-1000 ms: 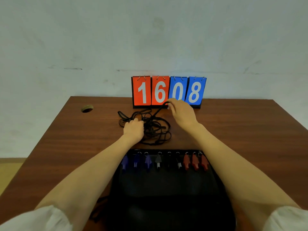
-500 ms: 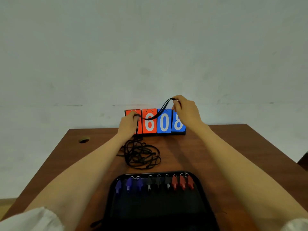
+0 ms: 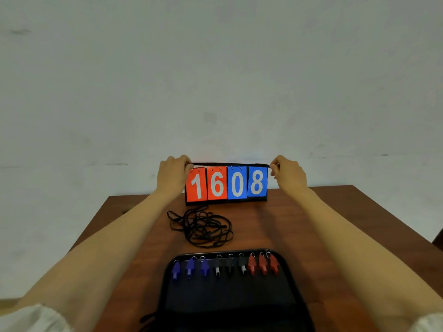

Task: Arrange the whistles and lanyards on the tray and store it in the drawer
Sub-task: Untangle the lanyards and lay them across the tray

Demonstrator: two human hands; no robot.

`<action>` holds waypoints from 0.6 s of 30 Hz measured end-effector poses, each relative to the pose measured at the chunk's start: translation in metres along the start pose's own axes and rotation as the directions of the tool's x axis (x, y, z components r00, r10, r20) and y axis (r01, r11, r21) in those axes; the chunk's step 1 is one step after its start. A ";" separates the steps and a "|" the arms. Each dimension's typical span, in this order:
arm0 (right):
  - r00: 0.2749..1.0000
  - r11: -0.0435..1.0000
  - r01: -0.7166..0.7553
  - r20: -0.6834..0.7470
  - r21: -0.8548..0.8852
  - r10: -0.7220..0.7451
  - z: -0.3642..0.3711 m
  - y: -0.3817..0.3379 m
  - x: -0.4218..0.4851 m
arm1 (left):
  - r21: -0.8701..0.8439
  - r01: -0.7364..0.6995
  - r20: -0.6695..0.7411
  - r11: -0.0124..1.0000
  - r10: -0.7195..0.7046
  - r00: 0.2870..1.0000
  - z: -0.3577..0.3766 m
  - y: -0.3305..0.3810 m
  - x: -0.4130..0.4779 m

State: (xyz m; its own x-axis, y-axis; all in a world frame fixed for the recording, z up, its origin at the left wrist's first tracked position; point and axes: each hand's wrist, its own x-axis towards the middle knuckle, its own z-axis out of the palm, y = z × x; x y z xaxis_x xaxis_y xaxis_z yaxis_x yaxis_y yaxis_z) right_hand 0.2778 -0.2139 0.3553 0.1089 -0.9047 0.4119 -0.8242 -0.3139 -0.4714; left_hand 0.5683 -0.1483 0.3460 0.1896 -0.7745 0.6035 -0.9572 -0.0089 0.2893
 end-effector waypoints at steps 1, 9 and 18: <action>1.000 1.000 0.000 0.002 -0.019 0.000 -0.002 0.004 -0.004 | 0.038 -0.001 0.011 0.999 0.000 1.000 -0.001 -0.004 -0.007; 0.999 0.993 0.015 0.043 -0.117 -0.010 -0.003 0.021 -0.047 | -0.141 0.082 0.246 0.987 -0.045 0.968 -0.015 -0.013 -0.073; 0.990 0.996 -0.082 0.114 -0.036 0.086 0.006 0.032 -0.103 | -0.239 0.301 0.342 0.923 -0.211 0.916 -0.030 -0.021 -0.150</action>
State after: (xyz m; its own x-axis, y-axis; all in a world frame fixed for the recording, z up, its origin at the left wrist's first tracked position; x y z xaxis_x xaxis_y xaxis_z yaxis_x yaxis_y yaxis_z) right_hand 0.2433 -0.1328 0.2935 0.1007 -0.9552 0.2782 -0.8497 -0.2280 -0.4755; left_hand 0.5670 -0.0124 0.2716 0.3006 -0.9236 0.2380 -0.7745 -0.0907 0.6261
